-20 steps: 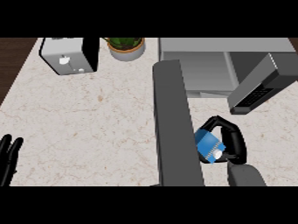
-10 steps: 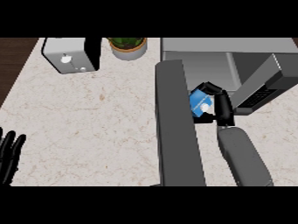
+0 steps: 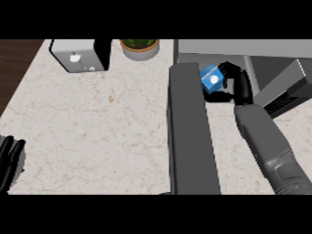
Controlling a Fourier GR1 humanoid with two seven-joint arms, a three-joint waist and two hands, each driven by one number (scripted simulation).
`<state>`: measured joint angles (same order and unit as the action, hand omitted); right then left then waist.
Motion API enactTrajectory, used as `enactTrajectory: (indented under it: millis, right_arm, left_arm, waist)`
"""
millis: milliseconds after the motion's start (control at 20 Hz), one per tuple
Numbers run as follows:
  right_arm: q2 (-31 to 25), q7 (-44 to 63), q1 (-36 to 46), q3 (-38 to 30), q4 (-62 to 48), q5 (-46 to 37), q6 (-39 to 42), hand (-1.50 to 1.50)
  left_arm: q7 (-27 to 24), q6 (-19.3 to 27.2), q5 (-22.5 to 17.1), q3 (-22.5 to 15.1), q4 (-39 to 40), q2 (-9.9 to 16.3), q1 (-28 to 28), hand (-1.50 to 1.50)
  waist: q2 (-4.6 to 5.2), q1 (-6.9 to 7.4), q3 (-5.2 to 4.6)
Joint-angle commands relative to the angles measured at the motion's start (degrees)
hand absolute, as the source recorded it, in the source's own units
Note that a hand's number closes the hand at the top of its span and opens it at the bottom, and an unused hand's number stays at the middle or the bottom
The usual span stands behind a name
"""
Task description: Pick up the milk, place it into the microwave and close the microwave
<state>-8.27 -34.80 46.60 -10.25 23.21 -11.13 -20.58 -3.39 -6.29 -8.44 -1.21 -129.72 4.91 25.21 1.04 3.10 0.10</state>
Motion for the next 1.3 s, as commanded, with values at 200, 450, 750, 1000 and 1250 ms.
enactTrajectory:
  millis: [200,450,750,1000,1250]
  right_arm:
    - [-4.5,0.9,7.2,-3.3,-8.4,-2.0,-14.5,1.5]
    - [-5.1,0.1,9.6,1.6,-13.3,-8.2,-17.8,-1.5]
    - [-3.7,0.7,12.1,2.8,-16.5,-9.7,-15.7,-1.5]
    - [-2.8,3.3,14.9,3.3,-18.4,-10.5,-13.4,-1.5]
    - [-1.6,2.2,15.1,1.8,-17.5,-9.2,-14.8,-1.5]
  left_arm:
    - [-2.5,-0.8,1.5,-1.2,2.4,-0.6,-0.6,-1.5]
    - [-1.7,0.1,4.1,-2.2,3.9,-0.8,-1.8,-1.5]
    - [0.4,-0.2,4.2,-0.9,1.6,0.9,-3.1,-1.5]
    - [-0.3,-0.8,4.5,-1.3,3.0,0.9,-3.2,-1.5]
    - [-0.9,0.7,7.9,-4.1,2.4,-0.8,-3.0,-1.5]
  waist:
    - [0.78,1.7,0.04]
    - [1.2,2.71,0.01]
    - [1.57,3.42,0.15]
    - [1.33,2.98,0.08]
    - [1.27,2.57,0.12]
